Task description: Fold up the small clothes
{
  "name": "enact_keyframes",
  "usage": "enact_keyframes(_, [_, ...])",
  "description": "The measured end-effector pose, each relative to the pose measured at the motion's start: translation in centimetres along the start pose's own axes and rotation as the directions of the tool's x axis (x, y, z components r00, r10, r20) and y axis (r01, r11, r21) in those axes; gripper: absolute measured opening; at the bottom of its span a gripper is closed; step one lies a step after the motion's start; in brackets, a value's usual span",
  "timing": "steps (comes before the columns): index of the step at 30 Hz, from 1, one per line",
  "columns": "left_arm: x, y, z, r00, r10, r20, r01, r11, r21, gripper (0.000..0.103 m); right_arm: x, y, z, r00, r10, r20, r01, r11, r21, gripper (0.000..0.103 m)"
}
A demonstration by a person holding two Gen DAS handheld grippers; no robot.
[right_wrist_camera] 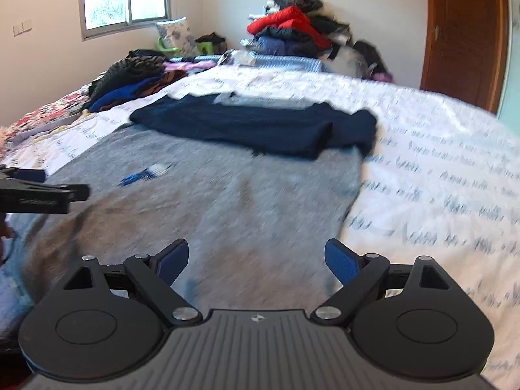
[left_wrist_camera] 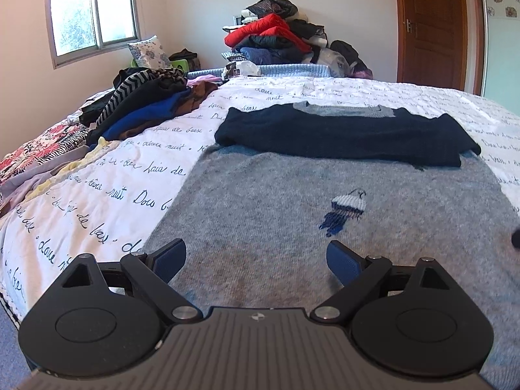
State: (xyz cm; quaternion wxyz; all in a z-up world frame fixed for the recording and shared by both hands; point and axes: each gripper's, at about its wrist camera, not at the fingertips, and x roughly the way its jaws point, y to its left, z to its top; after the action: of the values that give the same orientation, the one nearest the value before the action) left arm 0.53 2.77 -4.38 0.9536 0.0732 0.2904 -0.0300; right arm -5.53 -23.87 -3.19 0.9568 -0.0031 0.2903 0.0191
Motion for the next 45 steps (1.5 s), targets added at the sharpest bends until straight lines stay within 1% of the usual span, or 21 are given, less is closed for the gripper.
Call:
enact_keyframes(2, [0.0,-0.5,0.2,1.000,-0.009,0.003,0.009,1.000,-0.006,0.092,1.2,-1.3,0.6,0.997,-0.063,0.035,0.062,0.998,0.016,0.091])
enact_keyframes(5, [-0.1,-1.4,0.5,1.000,-0.030,0.010,0.030,1.000,-0.007,0.092,3.6,-3.3,1.4,0.993,-0.114,0.018,0.113,0.992,0.061,0.091])
enact_keyframes(6, [-0.1,-1.8,0.5,0.999,-0.036,0.012,0.036,0.999,-0.002,0.092,4.6,-3.8,1.6,0.989,-0.145,0.006,0.144,0.988,0.061,0.092])
enact_keyframes(8, [-0.3,-2.5,0.6,0.999,-0.051,0.015,0.051,0.999,0.012,0.092,6.9,-4.7,1.8,0.974,-0.222,-0.055,0.225,0.973,0.057,0.092])
enact_keyframes(9, [-0.3,-2.9,0.5,0.998,-0.059,0.017,0.059,0.998,0.020,0.092,7.8,-5.1,1.8,0.968,-0.237,-0.079,0.241,0.969,0.058,0.092])
enact_keyframes(10, [-0.4,-3.2,0.5,0.998,-0.067,0.018,0.066,0.997,0.028,0.092,8.5,-5.7,1.5,0.970,-0.226,-0.087,0.232,0.970,0.072,0.094])
enact_keyframes(12, [-0.6,-3.8,0.3,0.997,-0.076,0.022,0.075,0.996,0.047,0.092,9.2,-6.5,1.2,0.973,-0.210,-0.098,0.221,0.968,0.119,0.103])
enact_keyframes(14, [-0.7,-4.3,0.2,0.996,-0.081,0.021,0.080,0.995,0.061,0.092,9.3,-7.4,0.8,0.978,-0.180,-0.103,0.196,0.967,0.165,0.103])
enact_keyframes(18, [-0.6,-4.6,0.0,0.996,-0.091,0.009,0.090,0.994,0.064,0.092,9.0,-7.6,0.3,0.982,-0.168,-0.086,0.181,0.967,0.180,0.103])
enact_keyframes(29, [-0.5,-3.9,-0.1,0.996,-0.088,-0.007,0.088,0.995,0.046,0.092,9.1,-7.6,0.5,0.982,-0.166,-0.088,0.179,0.967,0.182,0.103])
enact_keyframes(45, [-0.8,-4.5,-0.2,0.996,-0.094,-0.005,0.094,0.993,0.065,0.092,9.1,-7.6,0.5,0.982,-0.166,-0.088,0.179,0.967,0.182,0.103])
